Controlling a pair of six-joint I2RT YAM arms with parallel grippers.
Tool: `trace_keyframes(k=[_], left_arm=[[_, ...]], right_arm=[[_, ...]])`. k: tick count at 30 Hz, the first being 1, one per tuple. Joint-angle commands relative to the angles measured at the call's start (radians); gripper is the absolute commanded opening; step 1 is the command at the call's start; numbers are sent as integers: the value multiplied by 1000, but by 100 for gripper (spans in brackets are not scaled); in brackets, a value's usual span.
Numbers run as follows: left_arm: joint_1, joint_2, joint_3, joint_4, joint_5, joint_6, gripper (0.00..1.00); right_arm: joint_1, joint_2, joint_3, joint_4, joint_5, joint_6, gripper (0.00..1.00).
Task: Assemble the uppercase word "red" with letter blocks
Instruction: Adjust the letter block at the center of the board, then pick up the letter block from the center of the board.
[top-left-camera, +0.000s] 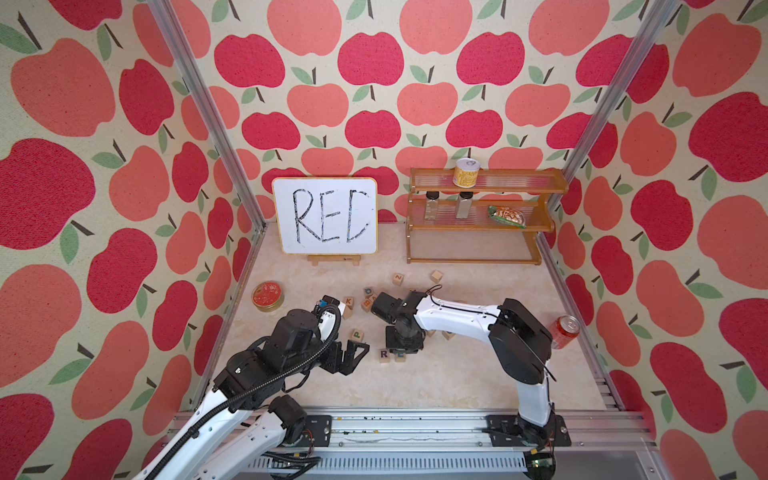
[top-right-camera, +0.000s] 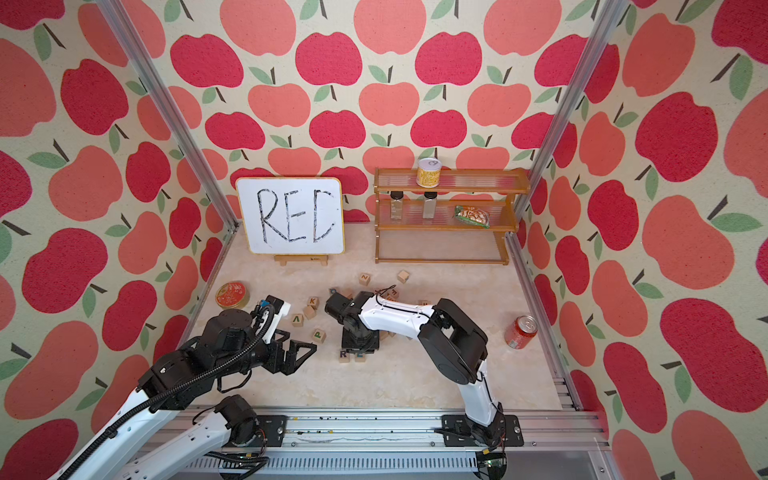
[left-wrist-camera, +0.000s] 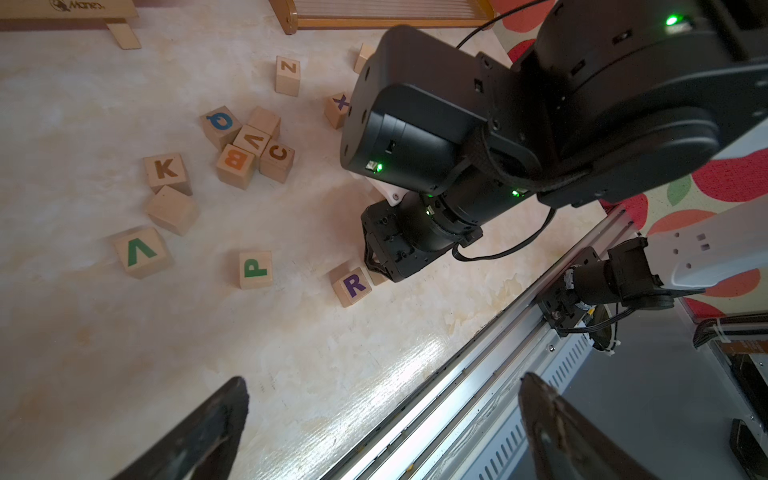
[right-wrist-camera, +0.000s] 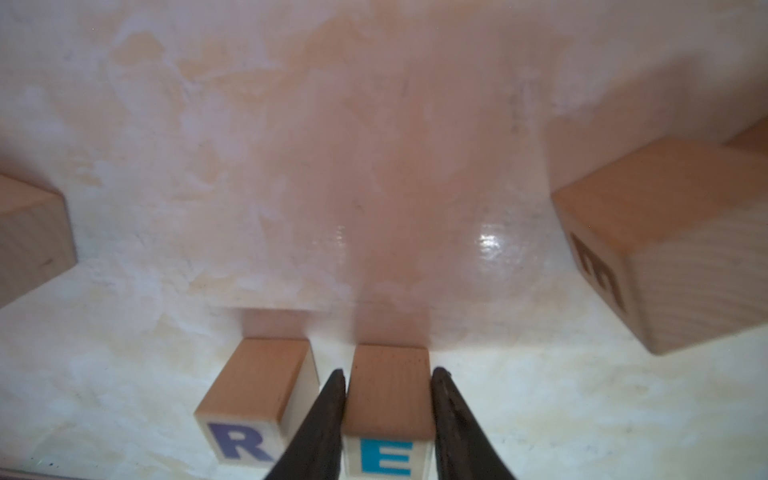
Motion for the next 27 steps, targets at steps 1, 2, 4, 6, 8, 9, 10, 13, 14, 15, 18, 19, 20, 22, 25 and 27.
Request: trace_keyframes(k=[1, 2, 4, 6, 8, 9, 10, 13, 14, 15, 18, 19, 20, 22, 25, 27], left_arm=[[8, 6, -5, 8, 11, 12, 99], [8, 7, -6, 10, 12, 12, 99], [9, 9, -8, 13, 14, 12, 99], [11, 12, -8, 16, 17, 13, 99], [11, 15, -9, 18, 19, 15, 99], [11, 16, -10, 18, 20, 15, 99], [11, 17, -11, 20, 21, 16, 99], [14, 20, -10, 24, 24, 18, 99], [15, 21, -11, 25, 26, 18, 99], [15, 24, -10, 26, 28, 20, 99], [16, 33, -10, 30, 35, 22, 99], [17, 37, -8, 34, 36, 25, 99], [17, 41, -8, 37, 40, 27, 99], [17, 51, -6, 43, 45, 33, 99], [16, 70, -3, 56, 50, 45, 99], [19, 86, -2, 70, 56, 50, 99]], right_arm=[[-11, -40, -2, -38, 11, -7, 39], [-13, -44, -3, -40, 11, -7, 40], [-19, -53, -3, -41, 11, -9, 40], [-27, -67, -2, -41, 11, -9, 42], [-36, -78, 1, -49, 14, -9, 42], [-40, -84, 3, -51, 16, -13, 42], [-44, -90, 3, -56, 20, -14, 43], [-59, -108, 5, -70, 28, -24, 43], [-64, -115, 4, -76, 34, -28, 44], [-70, -124, 3, -81, 37, -34, 45], [-89, -150, -5, -98, 51, -47, 49], [-94, -160, -9, -103, 55, -50, 52], [-102, -172, -16, -106, 57, -52, 55], [-117, -194, -34, -105, 57, -53, 60], [-145, -229, -64, -103, 57, -54, 65], [-165, -252, -86, -99, 56, -54, 71]])
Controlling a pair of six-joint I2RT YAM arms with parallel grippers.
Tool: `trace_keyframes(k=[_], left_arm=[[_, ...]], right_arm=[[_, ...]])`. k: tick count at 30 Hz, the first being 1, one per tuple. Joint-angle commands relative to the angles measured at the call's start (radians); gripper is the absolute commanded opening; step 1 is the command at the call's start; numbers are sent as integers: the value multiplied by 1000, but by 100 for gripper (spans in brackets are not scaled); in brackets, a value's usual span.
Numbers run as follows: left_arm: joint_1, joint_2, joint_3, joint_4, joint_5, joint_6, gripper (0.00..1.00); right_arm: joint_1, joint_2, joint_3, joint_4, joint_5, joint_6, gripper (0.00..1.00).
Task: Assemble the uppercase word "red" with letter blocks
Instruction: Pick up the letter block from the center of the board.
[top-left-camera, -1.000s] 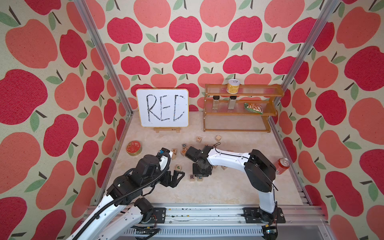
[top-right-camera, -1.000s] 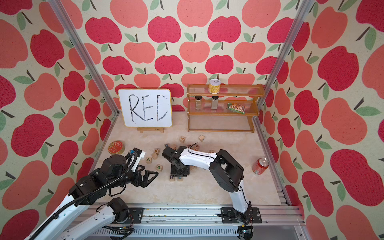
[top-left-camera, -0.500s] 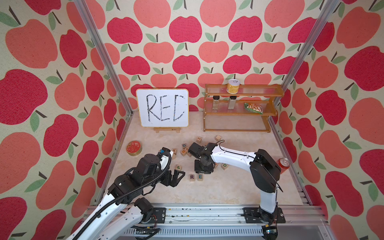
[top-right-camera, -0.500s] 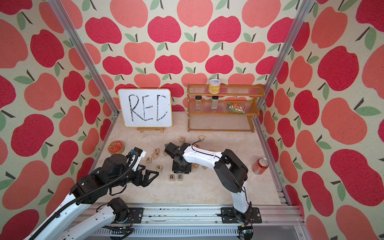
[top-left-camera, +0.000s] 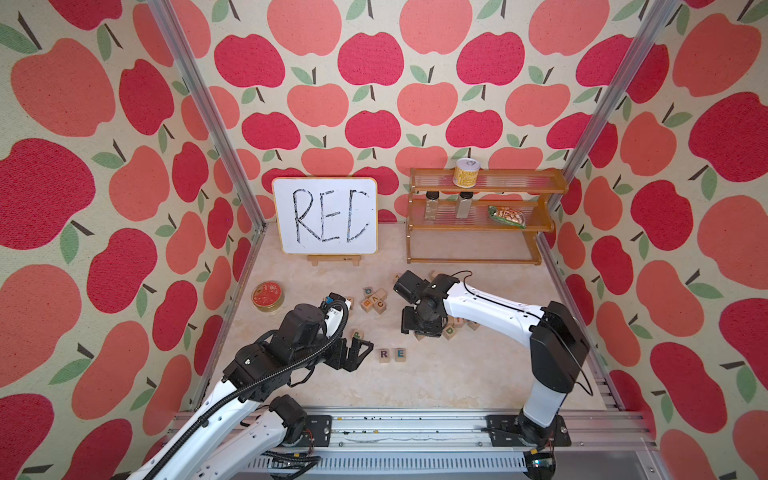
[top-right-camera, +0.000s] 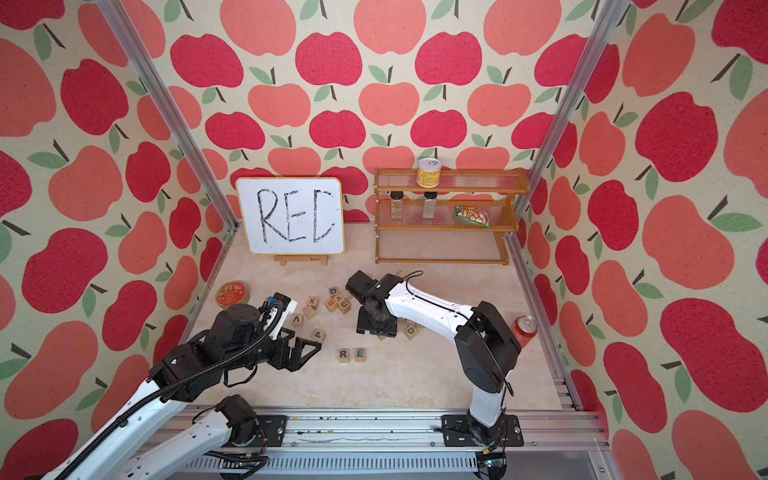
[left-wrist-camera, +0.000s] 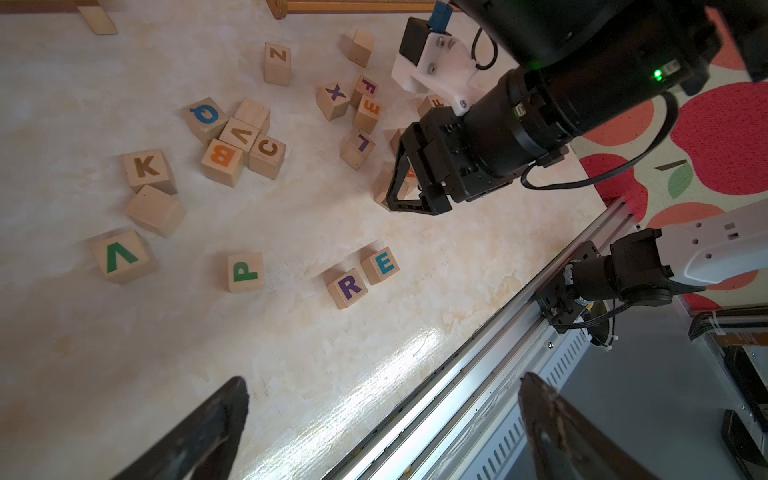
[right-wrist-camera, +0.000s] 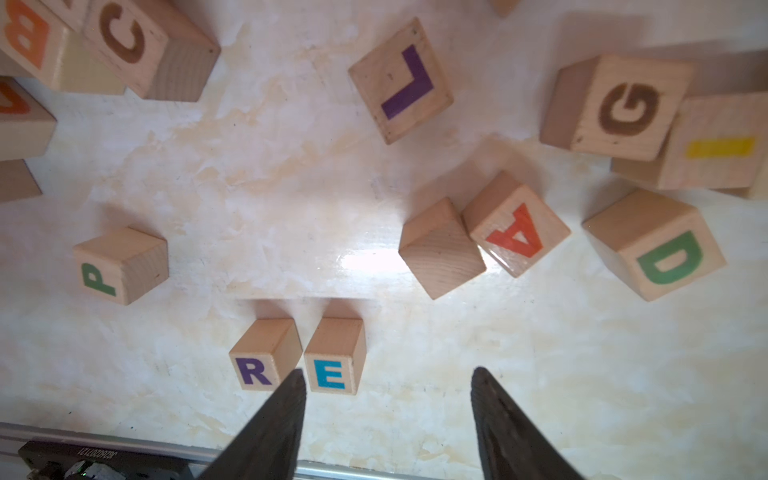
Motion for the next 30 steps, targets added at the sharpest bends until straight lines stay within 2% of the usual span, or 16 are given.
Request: trace_keyframes(k=[1, 5, 6, 22, 30], left_arm=[[6, 20, 0, 40, 25, 29, 99], [9, 58, 3, 68, 39, 41, 99], [9, 69, 3, 76, 44, 45, 99], [21, 253, 25, 207, 116, 104, 99], [27, 354, 56, 247, 145, 132, 99]], right_arm=[[-31, -49, -40, -32, 19, -11, 74], [-69, -87, -73, -31, 15, -9, 97], [-79, -96, -82, -30, 14, -7, 99], [-215, -199, -234, -8, 7, 63, 98], [-276, -200, -282, 37, -25, 61, 84]])
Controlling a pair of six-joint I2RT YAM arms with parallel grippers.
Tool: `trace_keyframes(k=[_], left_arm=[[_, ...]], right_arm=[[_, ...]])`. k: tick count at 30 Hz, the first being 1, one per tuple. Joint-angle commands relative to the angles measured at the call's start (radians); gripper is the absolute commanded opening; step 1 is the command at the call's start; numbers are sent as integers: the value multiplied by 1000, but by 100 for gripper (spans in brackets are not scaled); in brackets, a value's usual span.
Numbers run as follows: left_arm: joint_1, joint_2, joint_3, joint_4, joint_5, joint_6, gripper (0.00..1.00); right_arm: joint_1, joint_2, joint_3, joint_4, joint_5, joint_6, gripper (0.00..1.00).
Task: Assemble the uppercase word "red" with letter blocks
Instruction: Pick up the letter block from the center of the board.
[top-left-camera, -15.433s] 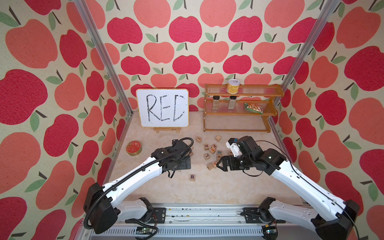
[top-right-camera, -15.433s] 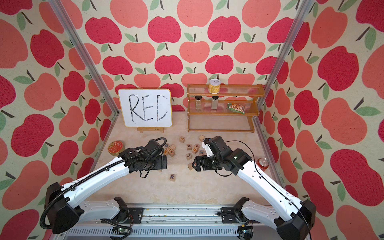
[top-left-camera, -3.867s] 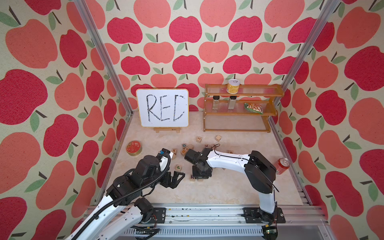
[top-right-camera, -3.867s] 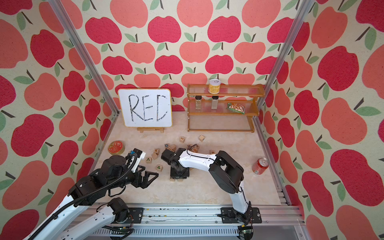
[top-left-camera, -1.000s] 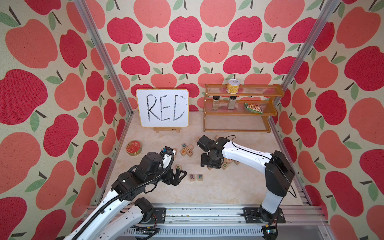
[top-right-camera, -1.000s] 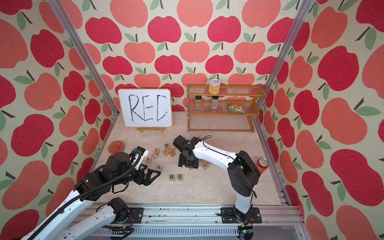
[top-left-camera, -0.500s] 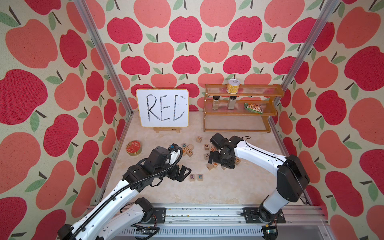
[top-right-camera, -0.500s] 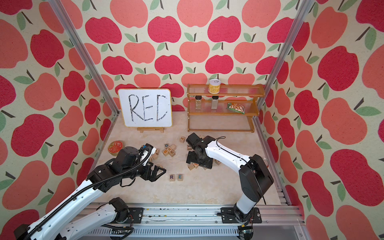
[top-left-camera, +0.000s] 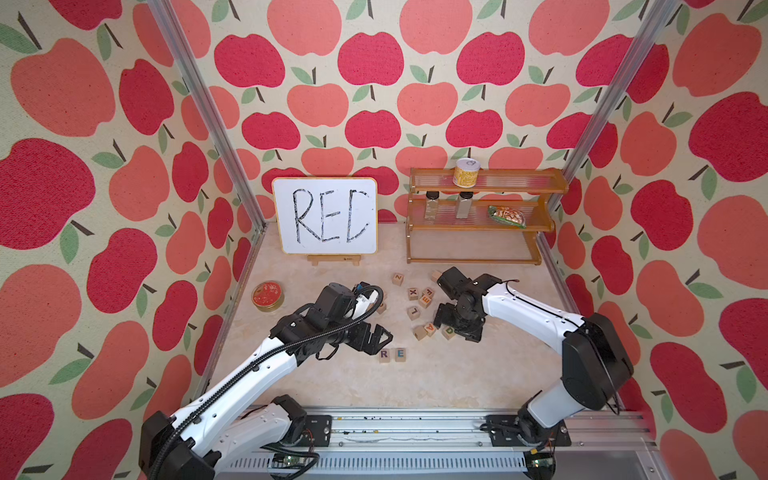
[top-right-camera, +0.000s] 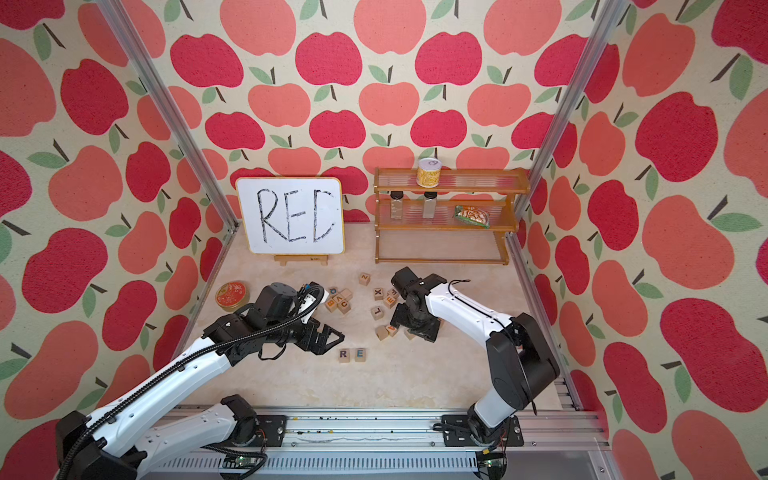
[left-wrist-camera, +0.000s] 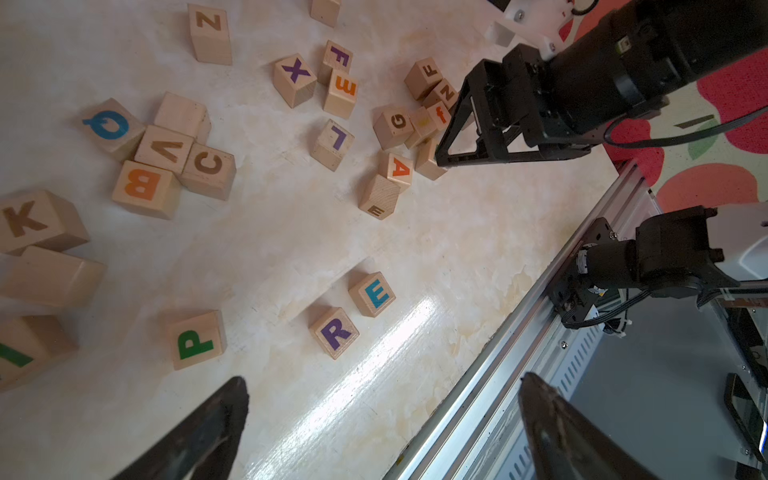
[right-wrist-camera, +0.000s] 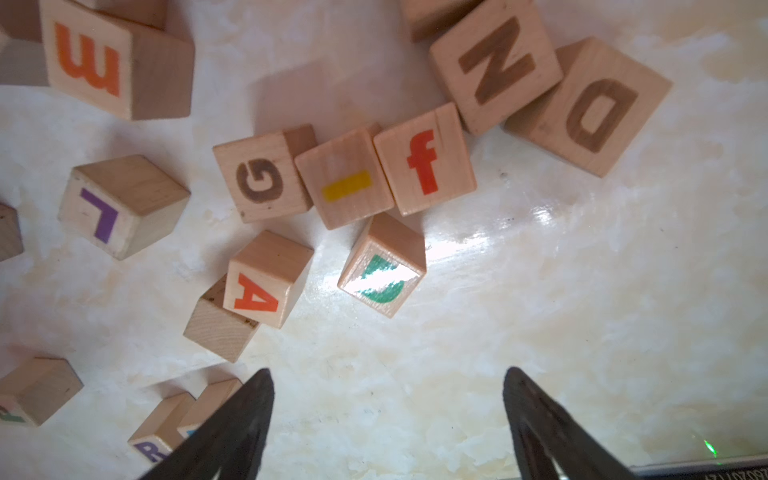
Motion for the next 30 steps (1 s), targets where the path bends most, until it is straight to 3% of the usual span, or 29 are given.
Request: trace_keyframes(k=[1, 22, 27, 30], left_arm=[[10, 28, 42, 41, 31, 39, 99], [94, 165, 87, 65, 113, 81, 99], [109, 160, 78, 64, 123, 83, 99], [112, 158, 74, 62, 128, 80, 99]], right_arm=[[-25, -14, -25, 23, -21, 11, 83], [-84, 136, 8, 97, -91, -37, 60], [-84, 147, 0, 98, -91, -42, 48], [-82, 149, -1, 92, -86, -48, 35]])
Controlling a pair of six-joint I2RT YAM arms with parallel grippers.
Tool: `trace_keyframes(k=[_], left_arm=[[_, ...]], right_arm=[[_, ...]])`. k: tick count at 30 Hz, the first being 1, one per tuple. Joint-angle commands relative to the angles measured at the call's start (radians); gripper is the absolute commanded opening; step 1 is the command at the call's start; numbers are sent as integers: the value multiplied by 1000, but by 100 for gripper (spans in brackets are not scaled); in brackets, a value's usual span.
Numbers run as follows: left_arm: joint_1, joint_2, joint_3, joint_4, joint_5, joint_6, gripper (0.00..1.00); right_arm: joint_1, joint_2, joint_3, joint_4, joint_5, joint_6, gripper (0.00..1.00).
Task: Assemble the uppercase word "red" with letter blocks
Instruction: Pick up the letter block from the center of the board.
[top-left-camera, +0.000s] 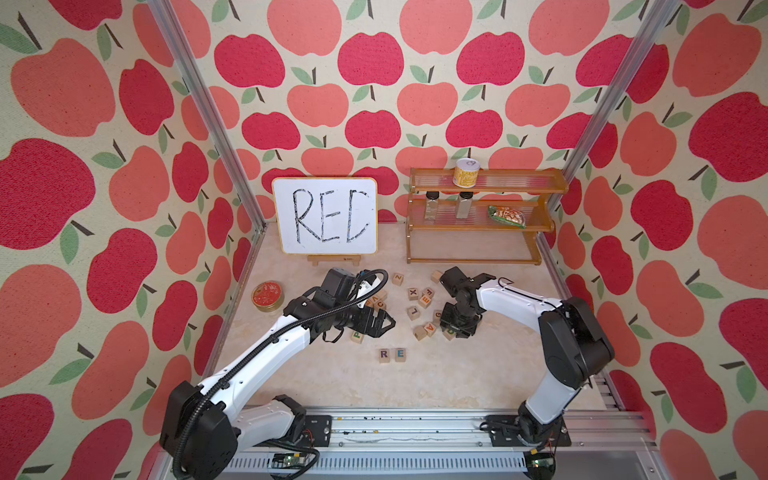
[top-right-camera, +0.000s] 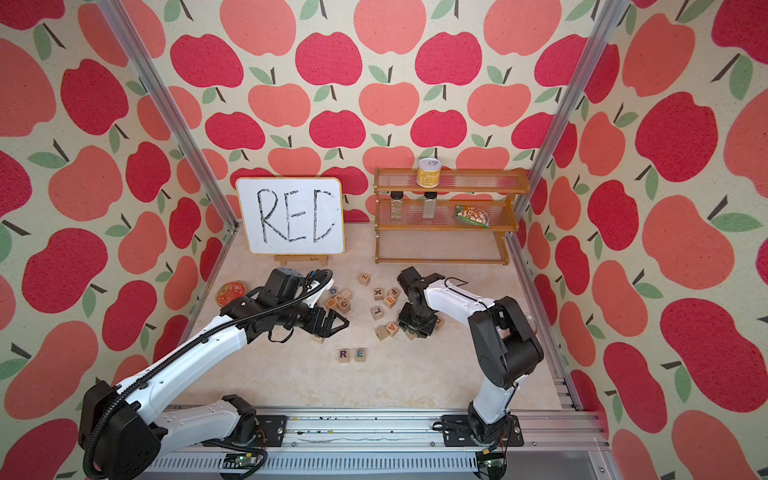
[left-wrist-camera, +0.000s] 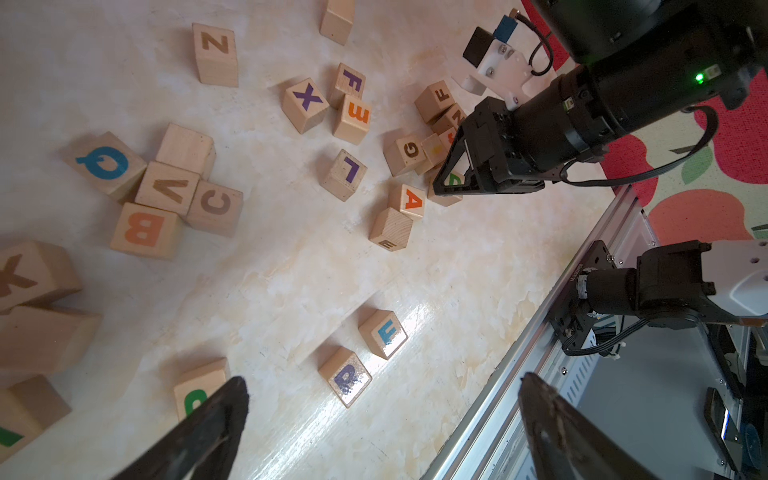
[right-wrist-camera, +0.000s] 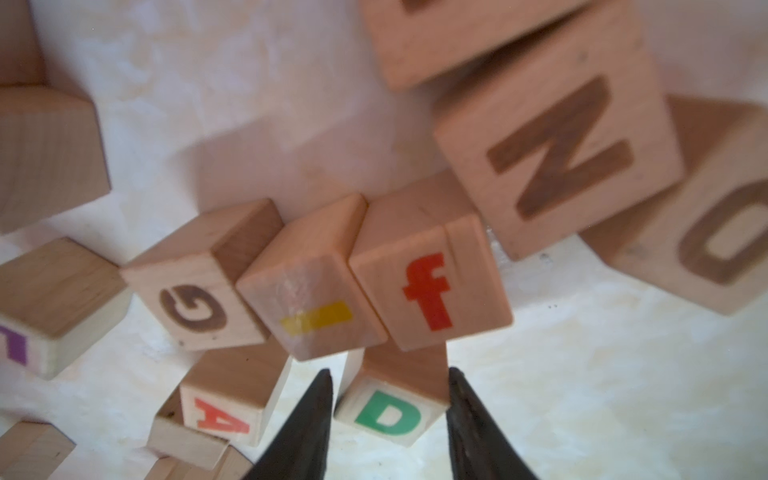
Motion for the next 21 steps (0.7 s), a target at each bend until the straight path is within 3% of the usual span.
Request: trace_keyframes(k=[1, 5, 21], left_arm=[[8, -6, 11, 5, 27, 28, 99], [9, -15, 4, 7, 29, 20, 99], [7, -122, -28, -32, 18, -23, 99]], right_arm=[[-5, 12, 13, -19, -1, -18, 30], [0, 9, 22, -43, 15, -35, 17], [75, -25, 29, -75, 53, -49, 14]])
